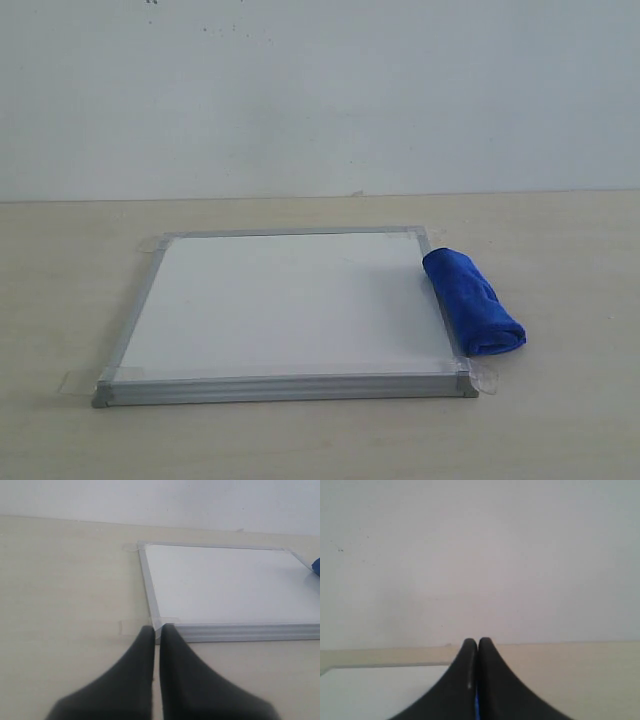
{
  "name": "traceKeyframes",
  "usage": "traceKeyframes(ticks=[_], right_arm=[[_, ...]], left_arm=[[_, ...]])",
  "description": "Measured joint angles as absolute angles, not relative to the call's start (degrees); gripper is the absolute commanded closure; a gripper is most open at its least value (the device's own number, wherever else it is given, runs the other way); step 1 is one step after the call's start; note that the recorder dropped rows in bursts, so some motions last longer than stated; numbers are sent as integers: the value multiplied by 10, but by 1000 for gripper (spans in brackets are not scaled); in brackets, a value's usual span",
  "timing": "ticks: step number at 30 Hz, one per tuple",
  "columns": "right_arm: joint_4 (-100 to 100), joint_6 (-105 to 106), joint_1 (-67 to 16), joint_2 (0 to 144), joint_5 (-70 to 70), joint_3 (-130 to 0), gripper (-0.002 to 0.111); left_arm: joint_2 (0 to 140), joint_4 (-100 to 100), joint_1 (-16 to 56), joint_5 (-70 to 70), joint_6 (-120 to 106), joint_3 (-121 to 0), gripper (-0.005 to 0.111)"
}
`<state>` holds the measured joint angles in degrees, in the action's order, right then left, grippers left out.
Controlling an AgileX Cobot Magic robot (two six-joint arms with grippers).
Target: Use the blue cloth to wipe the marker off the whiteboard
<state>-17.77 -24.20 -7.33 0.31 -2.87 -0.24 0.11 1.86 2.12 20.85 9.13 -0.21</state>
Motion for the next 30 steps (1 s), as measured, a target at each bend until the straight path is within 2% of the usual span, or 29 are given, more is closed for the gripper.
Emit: traceKeyframes(ticks=[3,10,19,30], right_arm=[[-85,-143,-73,3,0,-2,108],[-52,-101,-73,3,132,-2,108],[-54,-92,-73,3,196,1,108],[-54,-85,-73,3,206,1,108]], left_arm=[[1,19,21,209,91,-2,103],[1,19,21,209,91,-2,103],[1,19,21,209,91,-2,103],[1,19,21,209,91,-2,103]])
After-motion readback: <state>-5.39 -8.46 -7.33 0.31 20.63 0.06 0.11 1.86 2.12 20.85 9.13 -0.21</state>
